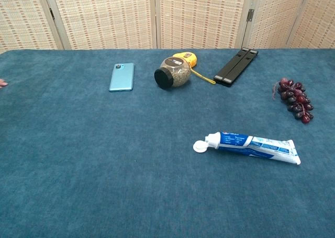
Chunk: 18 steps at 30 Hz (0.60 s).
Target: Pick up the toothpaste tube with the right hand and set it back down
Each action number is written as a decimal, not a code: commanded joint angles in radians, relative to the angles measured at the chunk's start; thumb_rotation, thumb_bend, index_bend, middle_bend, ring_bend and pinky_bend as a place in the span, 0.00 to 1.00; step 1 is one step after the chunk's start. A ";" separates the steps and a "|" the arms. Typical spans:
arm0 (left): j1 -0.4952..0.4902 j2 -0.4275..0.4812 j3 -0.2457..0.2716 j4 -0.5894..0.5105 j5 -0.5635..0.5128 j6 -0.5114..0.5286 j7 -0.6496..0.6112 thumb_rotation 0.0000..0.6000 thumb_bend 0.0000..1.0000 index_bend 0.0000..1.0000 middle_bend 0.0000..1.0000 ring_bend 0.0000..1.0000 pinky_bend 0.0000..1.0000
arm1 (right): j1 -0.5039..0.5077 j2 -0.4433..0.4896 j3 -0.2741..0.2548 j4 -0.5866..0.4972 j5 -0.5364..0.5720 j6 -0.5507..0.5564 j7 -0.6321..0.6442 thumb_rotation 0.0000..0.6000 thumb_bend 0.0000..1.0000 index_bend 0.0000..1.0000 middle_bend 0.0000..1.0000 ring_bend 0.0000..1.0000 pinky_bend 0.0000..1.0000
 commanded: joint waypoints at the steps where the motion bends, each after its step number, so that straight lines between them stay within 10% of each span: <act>1: -0.002 -0.004 0.000 0.002 -0.002 -0.003 0.001 1.00 0.07 0.05 0.02 0.02 0.14 | 0.004 0.000 0.001 -0.002 0.002 -0.006 -0.002 1.00 0.23 0.25 0.35 0.28 0.36; 18: -0.004 -0.013 0.001 0.016 -0.001 -0.005 -0.009 1.00 0.07 0.05 0.02 0.02 0.14 | 0.077 -0.054 -0.004 -0.037 -0.025 -0.117 -0.085 1.00 0.23 0.25 0.35 0.28 0.36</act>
